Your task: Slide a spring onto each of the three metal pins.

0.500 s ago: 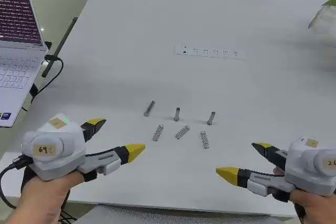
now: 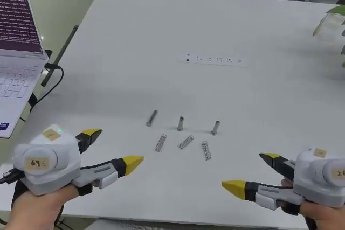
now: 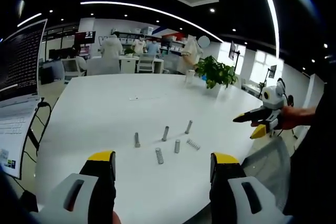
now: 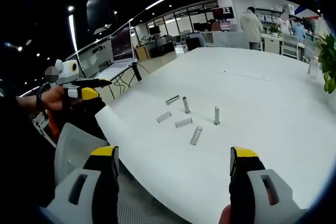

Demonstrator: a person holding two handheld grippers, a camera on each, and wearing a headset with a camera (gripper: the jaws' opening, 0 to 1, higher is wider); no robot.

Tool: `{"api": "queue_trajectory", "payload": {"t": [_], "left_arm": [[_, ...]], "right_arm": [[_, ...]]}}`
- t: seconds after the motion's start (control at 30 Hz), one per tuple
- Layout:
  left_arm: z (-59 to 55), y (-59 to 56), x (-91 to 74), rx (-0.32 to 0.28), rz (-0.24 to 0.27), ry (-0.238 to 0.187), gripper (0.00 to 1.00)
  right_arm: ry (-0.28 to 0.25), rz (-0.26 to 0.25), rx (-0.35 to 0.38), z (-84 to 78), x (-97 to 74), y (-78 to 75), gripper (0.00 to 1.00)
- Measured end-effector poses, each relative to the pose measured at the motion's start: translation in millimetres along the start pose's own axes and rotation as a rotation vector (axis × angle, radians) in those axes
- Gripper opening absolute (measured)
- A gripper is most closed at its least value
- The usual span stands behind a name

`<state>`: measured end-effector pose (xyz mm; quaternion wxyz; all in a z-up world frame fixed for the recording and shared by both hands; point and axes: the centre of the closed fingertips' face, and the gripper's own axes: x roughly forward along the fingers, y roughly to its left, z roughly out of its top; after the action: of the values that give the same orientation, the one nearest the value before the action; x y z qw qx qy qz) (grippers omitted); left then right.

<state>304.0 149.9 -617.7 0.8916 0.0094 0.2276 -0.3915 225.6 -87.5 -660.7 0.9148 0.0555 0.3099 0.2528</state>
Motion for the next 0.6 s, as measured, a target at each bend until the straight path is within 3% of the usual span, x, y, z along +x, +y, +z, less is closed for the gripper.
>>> {"api": "queue_trajectory", "payload": {"t": [0.6], "left_arm": [[2.0,0.8,1.8,-0.002,0.003,-0.003,0.7]], "right_arm": [[-0.009,0.003,0.004,3.7,0.6,-1.4,0.84]]}}
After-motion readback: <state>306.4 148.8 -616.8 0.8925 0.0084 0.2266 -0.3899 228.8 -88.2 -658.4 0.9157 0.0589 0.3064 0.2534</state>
